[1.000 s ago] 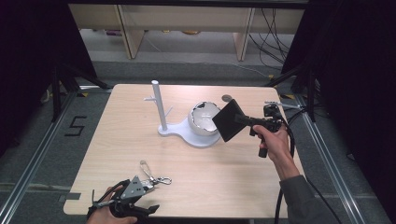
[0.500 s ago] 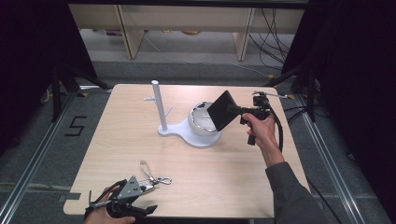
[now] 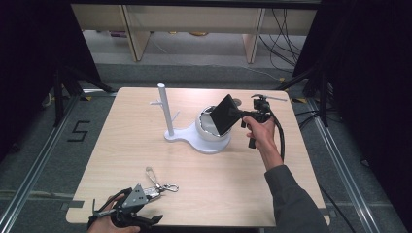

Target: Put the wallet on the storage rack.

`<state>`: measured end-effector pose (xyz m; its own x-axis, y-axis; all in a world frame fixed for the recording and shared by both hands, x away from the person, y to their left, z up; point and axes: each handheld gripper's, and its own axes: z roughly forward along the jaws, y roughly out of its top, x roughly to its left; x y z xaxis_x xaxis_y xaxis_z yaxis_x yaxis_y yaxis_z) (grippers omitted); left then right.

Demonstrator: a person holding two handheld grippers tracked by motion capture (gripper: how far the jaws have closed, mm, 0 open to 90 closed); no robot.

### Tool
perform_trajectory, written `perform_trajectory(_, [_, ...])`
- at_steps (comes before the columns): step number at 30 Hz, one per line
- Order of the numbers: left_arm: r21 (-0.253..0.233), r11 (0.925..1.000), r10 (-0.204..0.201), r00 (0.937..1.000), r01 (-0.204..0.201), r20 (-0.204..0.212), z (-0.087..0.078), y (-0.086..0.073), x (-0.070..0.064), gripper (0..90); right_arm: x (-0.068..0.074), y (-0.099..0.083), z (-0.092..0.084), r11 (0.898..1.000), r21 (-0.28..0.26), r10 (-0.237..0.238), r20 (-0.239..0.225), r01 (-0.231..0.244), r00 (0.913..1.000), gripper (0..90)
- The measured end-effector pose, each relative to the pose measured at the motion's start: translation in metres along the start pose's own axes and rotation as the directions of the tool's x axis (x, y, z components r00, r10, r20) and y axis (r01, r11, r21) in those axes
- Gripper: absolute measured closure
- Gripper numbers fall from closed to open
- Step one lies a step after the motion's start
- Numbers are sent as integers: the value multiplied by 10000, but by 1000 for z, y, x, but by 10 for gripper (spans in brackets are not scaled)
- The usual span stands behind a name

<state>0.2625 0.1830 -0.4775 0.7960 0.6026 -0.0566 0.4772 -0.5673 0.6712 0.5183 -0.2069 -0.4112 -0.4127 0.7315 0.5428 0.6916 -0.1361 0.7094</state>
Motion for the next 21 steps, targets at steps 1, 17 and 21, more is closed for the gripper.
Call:
perform_trajectory(1, [-2, 10000, 2, 10000, -2, 9, 0, 0, 0, 270, 0, 0, 2, 10000, -8, -61, -72, 61, 10000, 790])
perform_trajectory(17, [-17, 10000, -63, 9999, 63, 81, 0, -2, 2, 270, -8, -19, 30, 9937, 1011, -525, 415, 481, 9978, 720])
perform_trajectory(21, [-39, 9999, -106, 9999, 107, 104, 0, -3, 1, 270, -9, -16, 21, 9954, 808, -567, 733, 508, 9957, 589])
